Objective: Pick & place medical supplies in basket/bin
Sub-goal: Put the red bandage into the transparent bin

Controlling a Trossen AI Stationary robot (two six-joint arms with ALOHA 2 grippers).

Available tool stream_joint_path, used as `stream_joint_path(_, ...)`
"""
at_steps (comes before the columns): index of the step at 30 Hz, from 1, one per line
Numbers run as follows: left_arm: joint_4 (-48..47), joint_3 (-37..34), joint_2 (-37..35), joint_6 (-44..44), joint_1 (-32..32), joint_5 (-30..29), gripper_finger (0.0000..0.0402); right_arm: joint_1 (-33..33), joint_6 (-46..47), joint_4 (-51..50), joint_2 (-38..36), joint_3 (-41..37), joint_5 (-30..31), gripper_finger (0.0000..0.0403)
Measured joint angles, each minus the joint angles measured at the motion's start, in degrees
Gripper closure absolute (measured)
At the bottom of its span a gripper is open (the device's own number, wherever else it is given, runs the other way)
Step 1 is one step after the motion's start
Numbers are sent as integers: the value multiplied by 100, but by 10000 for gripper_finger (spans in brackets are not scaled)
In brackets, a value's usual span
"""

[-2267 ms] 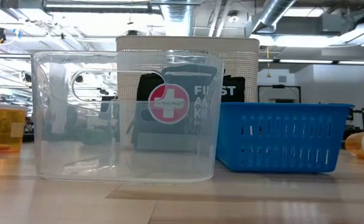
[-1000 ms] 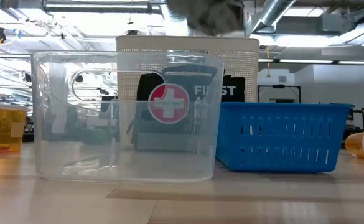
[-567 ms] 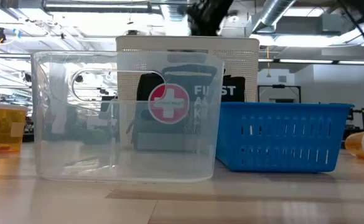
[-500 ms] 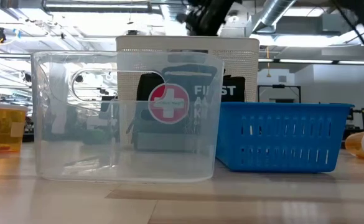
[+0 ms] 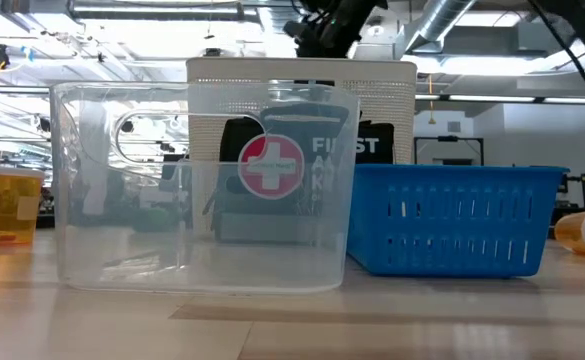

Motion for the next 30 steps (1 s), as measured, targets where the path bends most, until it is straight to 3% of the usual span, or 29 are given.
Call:
stream_joint_path(4, -7, 0, 55, -4, 0, 0, 112, -60, -544, -626, -508, 0, -65, 137)
stream_joint_path(11, -67, 0, 111, -42, -2, -42, 112, 296, -1922, -3098, -1803, -2, 156, 123)
stream_joint_path(17, -494, 0, 152, -225, 0, -589, 112, 781, -3159, -3083, -3172, -586, 494, 122)
stream_joint_path(22, -698, 0, 152, -363, -2, -664, 112, 864, -3570, -3085, -3775, -1585, 664, 122)
stream_joint_path(26, -693, 0, 150, -363, -1, -691, 112, 852, -3814, -3057, -4057, -2866, 777, 121)
stream_joint_path(30, -693, 0, 150, -363, 0, -693, 112, 787, -4134, -2337, -4094, -4137, 1091, 121)
